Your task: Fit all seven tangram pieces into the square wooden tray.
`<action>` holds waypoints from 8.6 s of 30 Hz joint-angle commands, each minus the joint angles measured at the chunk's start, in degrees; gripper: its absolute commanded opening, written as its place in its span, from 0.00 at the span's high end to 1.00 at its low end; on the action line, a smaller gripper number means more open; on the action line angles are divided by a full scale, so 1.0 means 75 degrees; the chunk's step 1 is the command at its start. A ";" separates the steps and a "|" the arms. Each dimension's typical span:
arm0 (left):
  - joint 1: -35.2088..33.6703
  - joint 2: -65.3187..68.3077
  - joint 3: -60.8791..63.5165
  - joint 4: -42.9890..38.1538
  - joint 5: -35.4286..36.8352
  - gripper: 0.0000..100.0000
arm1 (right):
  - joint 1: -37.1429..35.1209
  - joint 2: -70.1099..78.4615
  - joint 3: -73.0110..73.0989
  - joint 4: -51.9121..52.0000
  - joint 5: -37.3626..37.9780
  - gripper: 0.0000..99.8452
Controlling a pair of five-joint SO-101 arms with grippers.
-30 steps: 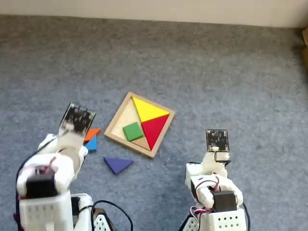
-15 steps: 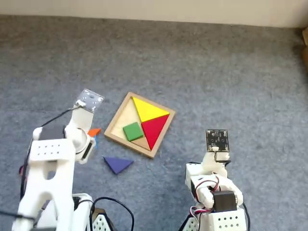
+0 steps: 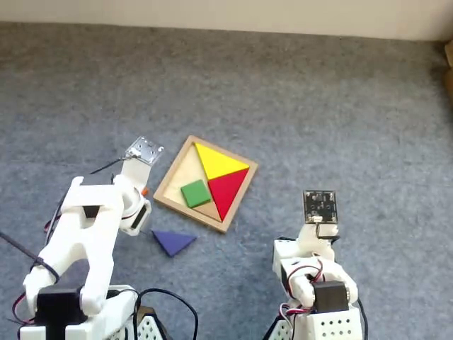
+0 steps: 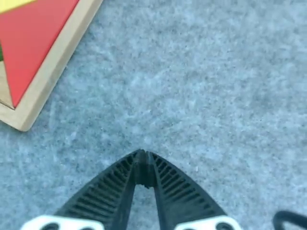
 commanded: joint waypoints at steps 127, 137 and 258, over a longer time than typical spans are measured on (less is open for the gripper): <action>0.1401 0.1002 -0.3511 0.0352 0.2696 0.77 | 0.0018 -0.0135 0.0791 0.0123 0.0070 0.99; -0.0369 0.0932 -0.2737 0.0375 -0.0610 0.77 | 0.0029 -0.0135 0.0791 0.0123 0.0070 0.99; 0.2854 0.3218 -0.4636 -0.0586 0.2239 0.87 | 0.0018 -0.0135 0.0791 0.0123 0.0070 0.99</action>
